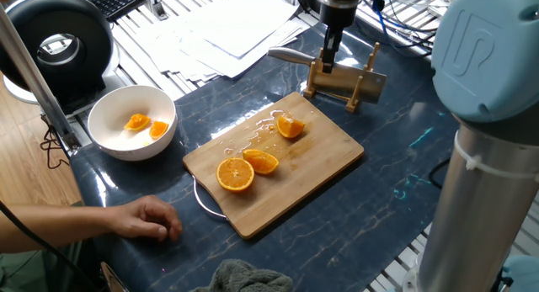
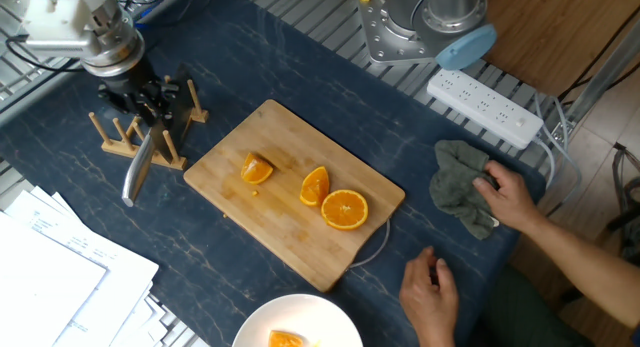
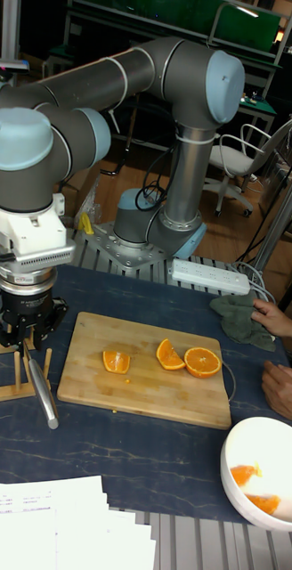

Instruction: Chop the orange

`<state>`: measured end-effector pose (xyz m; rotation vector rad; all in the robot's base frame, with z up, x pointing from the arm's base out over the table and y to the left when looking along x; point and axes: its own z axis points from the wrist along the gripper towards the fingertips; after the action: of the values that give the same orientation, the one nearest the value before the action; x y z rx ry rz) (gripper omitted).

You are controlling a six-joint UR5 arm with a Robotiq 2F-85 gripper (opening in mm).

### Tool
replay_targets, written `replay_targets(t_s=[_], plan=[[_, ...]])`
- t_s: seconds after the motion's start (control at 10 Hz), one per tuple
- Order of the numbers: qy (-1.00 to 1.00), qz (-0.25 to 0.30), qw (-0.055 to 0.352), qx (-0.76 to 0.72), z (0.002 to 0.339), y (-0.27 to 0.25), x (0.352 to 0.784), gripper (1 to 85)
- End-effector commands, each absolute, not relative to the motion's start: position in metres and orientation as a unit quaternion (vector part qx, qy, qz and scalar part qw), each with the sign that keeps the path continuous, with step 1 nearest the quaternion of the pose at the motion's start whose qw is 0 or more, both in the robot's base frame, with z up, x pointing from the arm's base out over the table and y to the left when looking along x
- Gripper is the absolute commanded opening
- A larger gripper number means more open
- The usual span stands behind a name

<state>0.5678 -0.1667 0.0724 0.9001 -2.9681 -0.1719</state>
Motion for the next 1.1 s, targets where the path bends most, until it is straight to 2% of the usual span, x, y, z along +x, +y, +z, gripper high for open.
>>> replay_targets(t_s=[0.0,0.1,0.2,0.3,0.5,0.7,0.8,1.0], plan=[[-0.956,-0.062,0.01,0.286,0.07,-0.164,0.57,23.7],[-0.957,-0.06,0.008,0.284,0.07,-0.165,0.571,17.3],[-0.959,-0.055,0.004,0.277,0.069,-0.167,0.574,5.3],[-0.959,-0.057,0.007,0.276,0.07,-0.168,0.572,1.3],[-0.957,-0.046,0.043,0.282,0.088,-0.187,0.559,1.3],[-0.965,-0.046,0.074,0.247,0.129,-0.171,0.548,1.3],[-0.968,-0.051,0.103,0.221,0.155,-0.153,0.533,1.3],[-0.978,-0.014,0.145,0.148,0.191,-0.124,0.51,1.3]])
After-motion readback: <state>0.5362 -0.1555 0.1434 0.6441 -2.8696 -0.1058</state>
